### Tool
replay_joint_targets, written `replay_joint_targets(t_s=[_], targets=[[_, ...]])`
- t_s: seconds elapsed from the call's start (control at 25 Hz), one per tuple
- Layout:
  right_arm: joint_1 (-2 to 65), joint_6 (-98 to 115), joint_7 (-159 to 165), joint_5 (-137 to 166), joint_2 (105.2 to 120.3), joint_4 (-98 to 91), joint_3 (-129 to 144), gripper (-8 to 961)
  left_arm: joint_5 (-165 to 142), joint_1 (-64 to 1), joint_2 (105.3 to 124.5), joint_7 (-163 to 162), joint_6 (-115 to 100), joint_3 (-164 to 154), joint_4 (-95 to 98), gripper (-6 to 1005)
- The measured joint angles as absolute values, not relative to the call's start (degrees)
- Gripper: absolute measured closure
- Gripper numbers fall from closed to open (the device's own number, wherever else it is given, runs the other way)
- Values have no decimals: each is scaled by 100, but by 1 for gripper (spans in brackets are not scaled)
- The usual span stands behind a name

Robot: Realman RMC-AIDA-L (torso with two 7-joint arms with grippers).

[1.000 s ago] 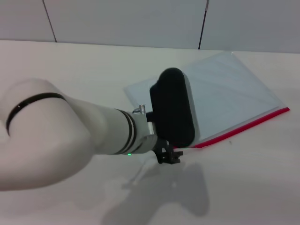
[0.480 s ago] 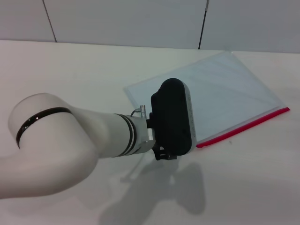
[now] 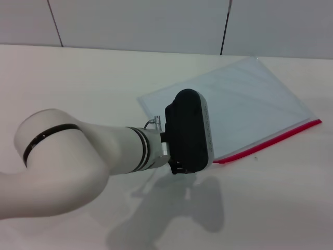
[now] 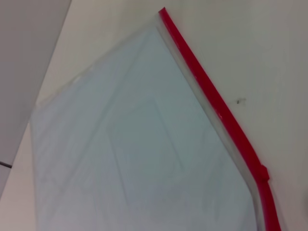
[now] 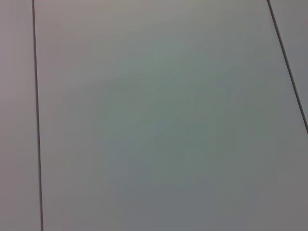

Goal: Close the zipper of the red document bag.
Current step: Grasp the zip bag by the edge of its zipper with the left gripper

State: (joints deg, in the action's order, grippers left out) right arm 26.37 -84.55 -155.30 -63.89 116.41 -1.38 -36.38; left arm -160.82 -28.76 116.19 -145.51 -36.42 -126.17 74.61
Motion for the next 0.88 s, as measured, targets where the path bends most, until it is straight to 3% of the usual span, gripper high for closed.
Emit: replay_joint_targets(t_s=[0.48,0.68,0.88], targets=[[2637,-8455,-15530,-6389,11646,-132,-3639,74,-16010,-3010,11628,-14555,-3026,-12734,6918,341],[2637,-8455,-15530,-6389,11646,-125,-3639,80,-15911,-3067,11628,-14603,-2861,-12735,6758,550],[2636,-8455,-15530,-6389,11645,-122,-3639,85,-15906,-3069,11628,-14583,-2851,-12736,6740,632]])
